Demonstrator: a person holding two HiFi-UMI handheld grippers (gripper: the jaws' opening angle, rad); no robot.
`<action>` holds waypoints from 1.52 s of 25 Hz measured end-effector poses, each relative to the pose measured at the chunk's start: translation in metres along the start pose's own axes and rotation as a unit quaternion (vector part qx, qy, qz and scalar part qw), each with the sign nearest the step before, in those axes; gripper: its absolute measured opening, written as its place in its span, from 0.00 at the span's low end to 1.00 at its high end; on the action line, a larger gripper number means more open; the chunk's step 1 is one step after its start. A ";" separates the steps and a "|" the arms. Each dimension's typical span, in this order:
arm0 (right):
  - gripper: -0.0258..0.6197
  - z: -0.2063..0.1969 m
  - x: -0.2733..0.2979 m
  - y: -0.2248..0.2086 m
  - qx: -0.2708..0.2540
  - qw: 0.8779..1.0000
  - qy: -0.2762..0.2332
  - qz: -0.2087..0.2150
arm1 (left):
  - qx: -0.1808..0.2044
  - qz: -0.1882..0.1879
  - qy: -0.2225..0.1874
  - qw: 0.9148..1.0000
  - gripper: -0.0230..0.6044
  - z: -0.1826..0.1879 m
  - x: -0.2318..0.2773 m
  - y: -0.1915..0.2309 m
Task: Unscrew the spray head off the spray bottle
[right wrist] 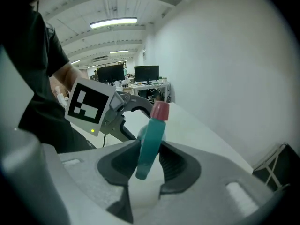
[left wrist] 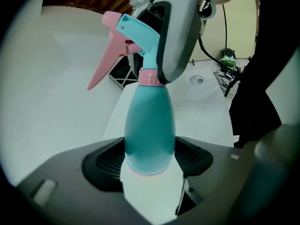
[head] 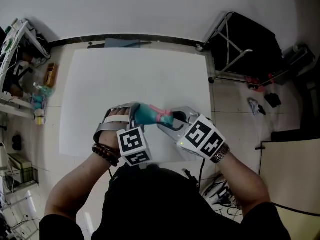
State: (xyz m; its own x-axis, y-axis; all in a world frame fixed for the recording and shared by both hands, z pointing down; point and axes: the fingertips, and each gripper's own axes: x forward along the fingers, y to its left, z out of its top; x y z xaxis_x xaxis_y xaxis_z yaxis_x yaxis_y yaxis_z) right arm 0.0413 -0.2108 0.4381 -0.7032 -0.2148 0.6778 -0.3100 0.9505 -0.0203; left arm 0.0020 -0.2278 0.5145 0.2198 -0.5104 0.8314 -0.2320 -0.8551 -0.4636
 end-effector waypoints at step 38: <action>0.43 -0.017 -0.030 0.033 -0.587 0.798 0.078 -0.114 | 0.008 -0.147 -0.060 0.987 0.60 0.002 -0.026 -0.025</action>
State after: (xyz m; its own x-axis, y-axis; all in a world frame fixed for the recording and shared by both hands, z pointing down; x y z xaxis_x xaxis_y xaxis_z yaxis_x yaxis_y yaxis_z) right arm 0.0625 -0.1694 0.4296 -0.5973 -0.4683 0.6511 0.4592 0.4659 0.7564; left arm 0.0036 -0.1939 0.5041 0.3872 -0.2456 0.8887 -0.1263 -0.9689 -0.2128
